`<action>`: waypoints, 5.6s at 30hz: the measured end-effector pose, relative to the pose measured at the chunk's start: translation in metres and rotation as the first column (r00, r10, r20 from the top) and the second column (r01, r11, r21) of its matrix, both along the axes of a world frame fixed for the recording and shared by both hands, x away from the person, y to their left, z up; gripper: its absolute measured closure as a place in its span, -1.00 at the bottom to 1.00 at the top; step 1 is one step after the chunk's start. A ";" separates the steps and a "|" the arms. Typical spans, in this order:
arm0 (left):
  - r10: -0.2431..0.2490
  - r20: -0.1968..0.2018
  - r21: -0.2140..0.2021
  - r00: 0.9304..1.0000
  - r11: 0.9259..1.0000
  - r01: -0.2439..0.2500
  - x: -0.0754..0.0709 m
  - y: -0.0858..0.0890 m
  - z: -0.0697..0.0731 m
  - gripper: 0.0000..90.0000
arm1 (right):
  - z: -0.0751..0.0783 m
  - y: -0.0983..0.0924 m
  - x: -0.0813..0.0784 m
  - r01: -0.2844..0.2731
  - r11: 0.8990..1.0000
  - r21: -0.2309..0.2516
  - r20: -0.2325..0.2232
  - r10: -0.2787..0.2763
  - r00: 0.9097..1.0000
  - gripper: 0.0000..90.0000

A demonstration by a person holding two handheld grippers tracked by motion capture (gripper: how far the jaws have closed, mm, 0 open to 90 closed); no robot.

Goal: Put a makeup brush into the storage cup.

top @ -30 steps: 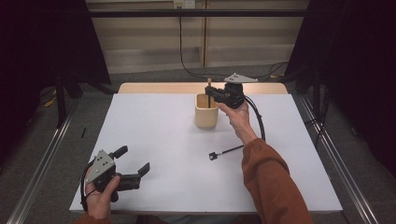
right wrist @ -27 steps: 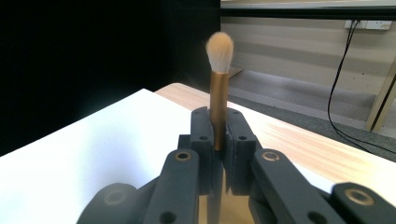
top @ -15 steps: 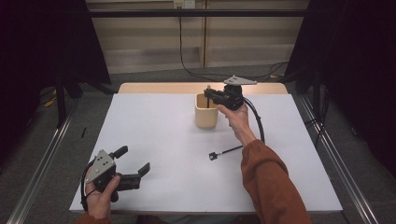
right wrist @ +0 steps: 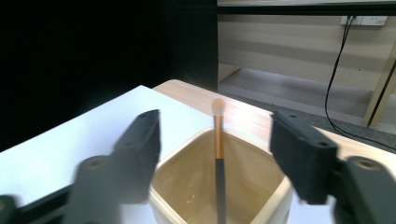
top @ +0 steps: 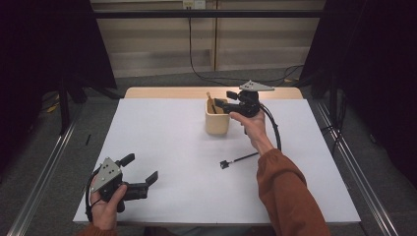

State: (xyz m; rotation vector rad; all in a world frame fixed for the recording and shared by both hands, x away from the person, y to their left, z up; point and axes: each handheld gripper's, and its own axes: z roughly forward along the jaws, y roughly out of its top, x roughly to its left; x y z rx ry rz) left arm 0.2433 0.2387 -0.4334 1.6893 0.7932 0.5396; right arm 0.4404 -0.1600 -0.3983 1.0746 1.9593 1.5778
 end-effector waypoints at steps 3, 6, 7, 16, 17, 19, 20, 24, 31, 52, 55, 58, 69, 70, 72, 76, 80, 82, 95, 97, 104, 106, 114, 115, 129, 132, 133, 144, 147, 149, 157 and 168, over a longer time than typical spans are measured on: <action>0.002 0.001 -0.004 1.000 1.000 -0.002 0.000 0.000 0.000 -0.97 | 0.002 0.002 -0.002 -0.005 1.000 -0.007 0.012 0.006 1.000 -0.54; 0.002 0.005 -0.005 1.000 1.000 -0.002 -0.001 0.001 0.001 -0.97 | 0.002 0.004 -0.003 -0.023 1.000 -0.011 0.007 0.023 1.000 -0.64; 0.007 0.007 -0.005 1.000 1.000 -0.007 -0.001 0.001 0.002 -0.97 | 0.002 0.004 -0.004 -0.026 1.000 -0.010 0.007 0.026 1.000 -0.70; 0.022 0.012 -0.009 1.000 1.000 -0.021 -0.001 0.003 0.002 -0.98 | -0.001 -0.004 -0.014 -0.041 0.999 0.002 0.003 0.041 0.999 -0.88; 0.021 0.013 -0.010 1.000 1.000 -0.021 -0.001 0.002 0.002 -0.98 | -0.002 -0.006 -0.016 -0.052 0.999 0.012 0.001 0.052 0.999 -0.89; 0.019 0.013 -0.009 1.000 1.000 -0.019 -0.001 0.002 0.002 -0.98 | -0.004 -0.009 -0.019 -0.048 0.999 0.019 0.011 0.048 0.999 -0.89; 0.019 0.013 -0.009 1.000 1.000 -0.019 -0.001 0.002 0.002 -0.98 | -0.004 -0.011 -0.021 -0.039 0.999 0.020 0.010 0.039 0.999 -0.88; 0.018 0.014 -0.009 1.000 1.000 -0.018 -0.001 0.003 0.002 -0.97 | -0.004 -0.017 -0.026 -0.039 0.999 0.020 0.016 0.038 0.999 -0.89; 0.020 0.021 -0.011 1.000 1.000 -0.019 -0.002 0.004 0.003 -0.96 | -0.002 -0.025 -0.036 -0.036 0.999 0.029 0.038 0.035 0.999 -0.90; 0.018 0.010 -0.009 1.000 1.000 -0.018 0.000 0.005 0.002 -0.97 | -0.001 -0.052 -0.071 -0.018 0.999 0.050 0.041 0.015 0.999 -0.89; 0.018 0.014 -0.009 1.000 1.000 -0.018 -0.001 0.005 0.002 -0.97 | 0.002 -0.056 -0.075 -0.017 0.998 0.054 0.049 0.014 0.999 -0.89; 0.020 0.015 -0.009 1.000 1.000 -0.020 -0.002 0.005 0.003 -0.97 | 0.004 -0.060 -0.080 -0.018 0.999 0.046 0.051 0.016 0.999 -0.89; 0.019 0.017 -0.016 1.000 1.000 -0.019 -0.002 0.005 0.003 -0.98 | -0.002 -0.077 -0.102 0.013 0.999 0.046 0.045 -0.016 0.999 -0.88; 0.018 0.017 -0.016 1.000 1.000 -0.017 -0.002 0.005 0.003 -0.98 | -0.002 -0.079 -0.104 0.018 0.999 0.051 0.047 -0.020 0.999 -0.88; 0.022 0.018 -0.016 1.000 1.000 -0.022 -0.003 0.005 0.003 -0.98 | -0.002 -0.080 -0.108 0.019 0.999 0.051 0.051 -0.021 0.998 -0.88; 0.030 0.020 -0.012 0.999 0.999 -0.030 -0.003 0.005 0.004 -0.99 | -0.005 -0.084 -0.114 0.022 1.000 0.017 0.046 -0.023 0.999 -0.87; 0.028 0.022 -0.014 0.999 1.000 -0.028 -0.003 0.005 0.004 -0.99 | -0.006 -0.091 -0.123 0.038 0.999 0.026 0.054 -0.039 0.998 -0.86; 0.028 0.021 -0.015 0.999 1.000 -0.028 -0.003 0.005 0.004 -0.99 | -0.006 -0.093 -0.127 0.040 0.999 0.025 0.050 -0.041 0.998 -0.86; 0.038 0.018 -0.020 0.999 0.999 -0.038 -0.007 0.009 0.004 -0.98 | -0.013 -0.115 -0.163 0.063 0.998 0.007 0.045 -0.063 0.997 -0.87; 0.035 0.020 -0.013 0.999 0.999 -0.035 -0.007 0.008 0.004 -0.98 | -0.015 -0.117 -0.166 0.072 0.997 -0.017 0.034 -0.072 0.997 -0.87; 0.031 0.017 -0.016 0.999 0.999 -0.030 -0.009 0.009 0.003 -0.98 | -0.015 -0.127 -0.183 0.091 0.996 0.005 0.043 -0.092 0.995 -0.87; 0.032 0.017 -0.019 0.999 0.999 -0.032 -0.009 0.010 0.004 -0.98 | -0.016 -0.131 -0.188 0.099 0.995 0.008 0.044 -0.100 0.994 -0.87; 0.028 0.017 -0.019 0.999 0.999 -0.028 -0.010 0.010 0.003 -0.98 | -0.020 -0.139 -0.203 0.115 0.993 0.020 0.037 -0.115 0.993 -0.87; 0.029 0.016 -0.020 0.999 0.999 -0.029 -0.010 0.010 0.003 -0.98 | -0.020 -0.139 -0.205 0.115 0.993 0.019 0.037 -0.115 0.993 -0.87; 0.041 0.014 -0.038 0.999 0.998 -0.041 -0.014 0.015 0.003 -0.98 | -0.036 -0.145 -0.237 0.155 0.988 0.001 0.009 -0.155 0.988 -0.88; 0.041 0.012 -0.031 0.999 0.999 -0.041 -0.013 0.014 0.002 -0.98 | -0.036 -0.146 -0.240 0.142 0.990 0.008 0.017 -0.142 0.990 -0.89; 0.039 0.010 -0.026 0.999 0.999 -0.039 -0.013 0.014 0.002 -0.98 | -0.036 -0.147 -0.240 0.147 0.989 0.012 0.020 -0.147 0.989 -0.90; 0.036 0.011 -0.044 0.999 0.998 -0.036 -0.011 0.015 0.002 -0.98 | -0.035 -0.149 -0.242 0.147 0.989 0.022 0.023 -0.147 0.989 -0.93; 0.036 0.014 -0.038 0.999 0.999 -0.035 -0.011 0.015 0.003 -0.98 | -0.033 -0.149 -0.241 0.148 0.989 0.024 0.030 -0.149 0.988 -0.94; 0.037 0.015 -0.047 0.999 0.998 -0.037 -0.012 0.014 0.003 -0.98 | -0.033 -0.150 -0.241 0.144 0.989 0.022 0.026 -0.144 0.989 -0.94; 0.041 0.023 -0.046 0.999 0.998 -0.040 -0.014 0.014 0.004 -0.98 | -0.031 -0.146 -0.235 0.114 0.993 0.023 0.027 -0.114 0.993 -0.96; 0.026 0.014 -0.044 1.000 0.999 -0.025 -0.014 0.012 0.004 -0.98 | -0.022 -0.140 -0.224 0.083 0.996 0.024 0.051 -0.084 0.995 -0.96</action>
